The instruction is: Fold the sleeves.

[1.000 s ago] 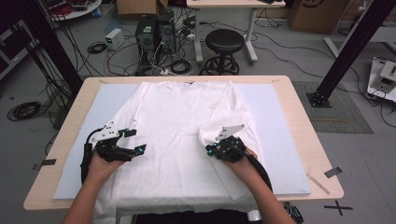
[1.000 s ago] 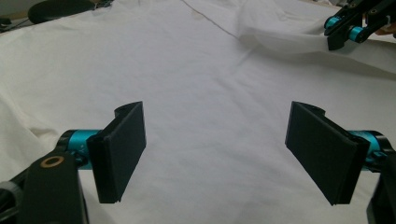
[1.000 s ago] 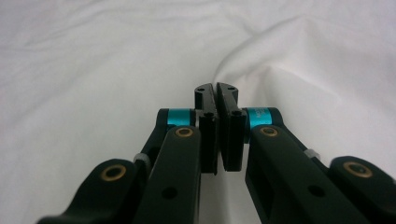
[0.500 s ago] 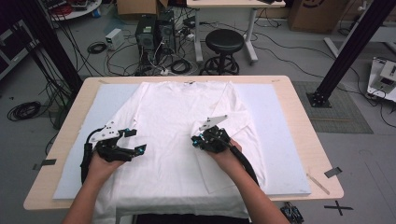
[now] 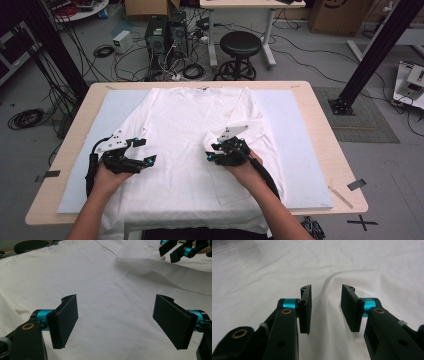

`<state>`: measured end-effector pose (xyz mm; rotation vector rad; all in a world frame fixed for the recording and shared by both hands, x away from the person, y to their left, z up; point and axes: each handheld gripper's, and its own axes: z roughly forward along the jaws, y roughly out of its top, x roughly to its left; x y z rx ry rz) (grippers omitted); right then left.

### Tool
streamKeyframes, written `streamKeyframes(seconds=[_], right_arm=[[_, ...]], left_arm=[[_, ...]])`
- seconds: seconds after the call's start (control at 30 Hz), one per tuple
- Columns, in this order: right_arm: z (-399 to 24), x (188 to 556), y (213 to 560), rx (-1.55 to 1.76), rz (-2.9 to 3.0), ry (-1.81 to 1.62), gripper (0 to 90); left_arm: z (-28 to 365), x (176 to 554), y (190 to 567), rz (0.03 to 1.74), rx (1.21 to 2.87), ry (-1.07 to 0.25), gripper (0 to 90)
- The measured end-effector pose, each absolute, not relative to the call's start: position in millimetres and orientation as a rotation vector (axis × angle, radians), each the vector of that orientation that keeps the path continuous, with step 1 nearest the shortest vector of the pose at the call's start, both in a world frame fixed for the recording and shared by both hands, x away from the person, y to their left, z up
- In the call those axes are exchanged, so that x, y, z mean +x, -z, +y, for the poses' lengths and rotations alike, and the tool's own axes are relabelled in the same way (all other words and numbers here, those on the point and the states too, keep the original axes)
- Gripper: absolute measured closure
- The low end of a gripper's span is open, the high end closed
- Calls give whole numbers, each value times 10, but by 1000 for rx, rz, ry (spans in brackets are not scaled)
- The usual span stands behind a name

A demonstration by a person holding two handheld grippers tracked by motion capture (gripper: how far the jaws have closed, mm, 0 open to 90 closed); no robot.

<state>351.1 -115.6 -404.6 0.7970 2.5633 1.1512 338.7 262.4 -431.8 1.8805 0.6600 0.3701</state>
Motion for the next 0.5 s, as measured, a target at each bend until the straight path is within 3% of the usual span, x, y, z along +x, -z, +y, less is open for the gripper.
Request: streamKeyframes(seconds=[0.5], right_arm=[[-1417, 3218, 4129, 727, 2552, -1167, 544]], left_arm=[[2577, 3367, 4336, 650, 1919, -375, 204]])
